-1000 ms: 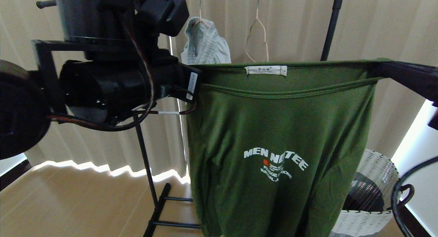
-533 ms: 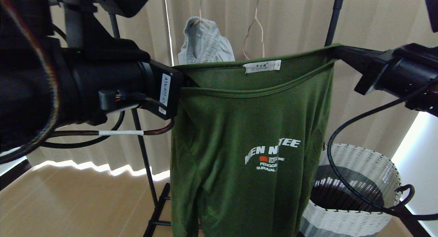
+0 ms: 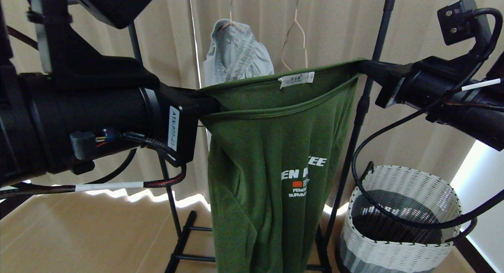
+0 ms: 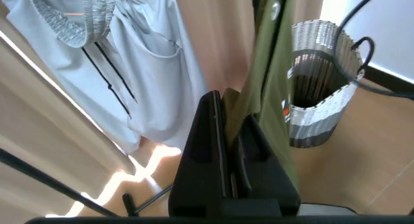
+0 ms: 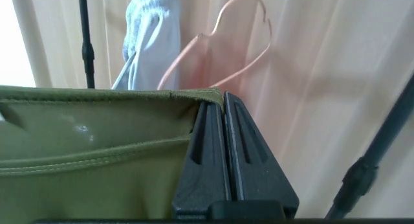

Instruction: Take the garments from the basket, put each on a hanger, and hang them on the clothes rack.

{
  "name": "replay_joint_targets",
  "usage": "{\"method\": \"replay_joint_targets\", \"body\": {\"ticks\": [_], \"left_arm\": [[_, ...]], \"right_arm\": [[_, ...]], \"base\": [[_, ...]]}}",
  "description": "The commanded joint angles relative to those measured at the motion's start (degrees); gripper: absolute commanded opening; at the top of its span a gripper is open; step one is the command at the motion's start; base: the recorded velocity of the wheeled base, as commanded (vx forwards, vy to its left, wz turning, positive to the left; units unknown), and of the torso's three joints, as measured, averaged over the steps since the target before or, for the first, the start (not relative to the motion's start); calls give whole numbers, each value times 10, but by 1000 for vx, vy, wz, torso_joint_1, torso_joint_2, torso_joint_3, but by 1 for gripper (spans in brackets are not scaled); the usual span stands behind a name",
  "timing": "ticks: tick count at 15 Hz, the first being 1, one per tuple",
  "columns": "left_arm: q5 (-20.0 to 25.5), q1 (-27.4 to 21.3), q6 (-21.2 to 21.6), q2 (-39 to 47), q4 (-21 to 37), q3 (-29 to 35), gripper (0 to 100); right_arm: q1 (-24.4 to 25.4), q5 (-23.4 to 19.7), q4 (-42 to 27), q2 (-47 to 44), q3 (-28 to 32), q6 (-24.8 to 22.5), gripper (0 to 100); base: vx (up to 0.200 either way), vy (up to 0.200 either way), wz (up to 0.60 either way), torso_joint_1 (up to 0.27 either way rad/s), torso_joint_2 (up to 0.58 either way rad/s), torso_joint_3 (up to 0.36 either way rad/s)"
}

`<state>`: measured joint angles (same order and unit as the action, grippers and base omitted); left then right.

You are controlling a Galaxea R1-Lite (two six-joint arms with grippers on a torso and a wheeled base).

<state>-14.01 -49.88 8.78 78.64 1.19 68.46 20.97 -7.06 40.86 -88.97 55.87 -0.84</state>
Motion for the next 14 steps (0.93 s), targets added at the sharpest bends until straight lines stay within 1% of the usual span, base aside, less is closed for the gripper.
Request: {"method": "replay_joint_targets", "body": {"ticks": [1,2,4,5,6,7,10,12,14], "left_arm": [[-1,0,0,-2,-1,0,0],[-1,0,1,-1,-1,5,0],[-2,4,12,3,3,48,0],[-7,15,29,11,16,88,0],[-11,41,44,22,28,101,0],[-23,57,55,33,28,102,0],[-87,61,54,66,13,113,0],[-93,63,54,80,-15,106,0],[-93,60,53,85,-17,82,0]], "right_arm": [[1,0,2,-2,-1,0,0],[0,1,7,2,-1,0,0],[1,2,11,14,0,-5,0],[0,2,0,33,7,-7,0],[0,2,-13,48,13,-12,0],[0,2,-32,65,19,-14,0],[2,2,-82,116,11,-14,0],[4,2,-114,137,-11,-14,0],[5,2,-123,144,-50,-14,0]], "base": [[0,0,0,0,0,0],[0,0,0,0,0,0],[0,0,0,0,0,0],[0,0,0,0,0,0],[0,0,0,0,0,0],[0,0,0,0,0,0],[0,0,0,0,0,0],[0,0,0,0,0,0],[0,0,0,0,0,0]]}}
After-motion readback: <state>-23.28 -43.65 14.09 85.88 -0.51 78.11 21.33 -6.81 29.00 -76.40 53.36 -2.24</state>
